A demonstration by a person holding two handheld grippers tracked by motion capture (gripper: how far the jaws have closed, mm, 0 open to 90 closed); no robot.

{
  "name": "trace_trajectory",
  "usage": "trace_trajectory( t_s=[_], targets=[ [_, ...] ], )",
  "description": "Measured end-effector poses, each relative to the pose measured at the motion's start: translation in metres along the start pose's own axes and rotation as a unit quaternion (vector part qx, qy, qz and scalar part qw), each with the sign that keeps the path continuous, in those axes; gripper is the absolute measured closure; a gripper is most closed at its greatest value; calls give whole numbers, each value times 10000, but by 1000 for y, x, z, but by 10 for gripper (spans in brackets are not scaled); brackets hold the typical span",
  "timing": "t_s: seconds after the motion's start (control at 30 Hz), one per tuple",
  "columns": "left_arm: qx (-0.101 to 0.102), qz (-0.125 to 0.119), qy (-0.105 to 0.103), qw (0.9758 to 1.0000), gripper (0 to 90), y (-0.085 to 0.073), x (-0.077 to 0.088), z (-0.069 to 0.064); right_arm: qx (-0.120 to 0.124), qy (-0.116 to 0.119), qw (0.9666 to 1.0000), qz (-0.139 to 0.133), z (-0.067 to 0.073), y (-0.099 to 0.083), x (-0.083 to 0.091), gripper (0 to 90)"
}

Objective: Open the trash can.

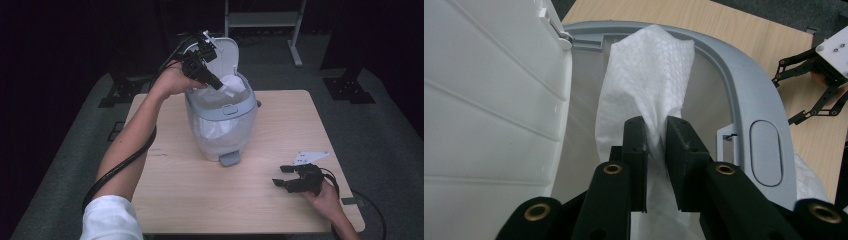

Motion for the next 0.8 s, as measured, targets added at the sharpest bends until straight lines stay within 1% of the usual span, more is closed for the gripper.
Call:
trace_trajectory(
  t_s=[0.13, 0.2, 0.3, 0.33, 0.4, 0.5, 0.53, 0.57, 0.73, 0.8],
  targets=[
    [23, -17, 12, 10000, 753, -1, -2, 1, -11, 11, 10000, -4, 0, 0, 0, 359],
    [25, -35, -40, 10000, 749, -2, -2, 1, -3, 20, 10000, 17, 0, -1, 0, 359],
    [42, -51, -45, 10000, 733, -4, -3, 1, -18, 33, 10000, 31, 0, -2, -1, 358],
    [17, -41, -47, 10000, 729, -5, -2, 1, -7, 35, 10000, 35, 0, -2, -1, 358],
    [54, -130, -64, 9999, 727, -5, -1, 1, -3, 39, 10000, 42, 1, -2, -2, 359],
    [56, -137, -63, 9999, 727, -9, 4, 2, 10, 52, 10000, 68, 2, -2, -4, 358],
    [64, -178, -57, 9998, 730, -10, 6, 2, 5, 52, 10000, 76, 2, -2, -4, 358],
    [116, -220, -63, 9997, 734, -12, 8, 2, 8, 51, 9999, 93, 2, -3, -5, 358],
    [143, -307, -31, 9994, 742, -20, 20, 6, 12, 58, 9999, 90, 2, -3, -6, 358],
    [202, -361, -14, 9991, 743, -24, 24, 6, 2, 61, 9999, 105, 2, -3, -6, 357]
  ],
)
Point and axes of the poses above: each handheld gripper's, and its own axes: x roughly backward along the jaws, y roughly out of its top, z roughly to its left, the point moved 10 cm from there along -x, roughly forward along the jaws, and after that the axes turned 4 degrees about -y, right-handed, at the moved point
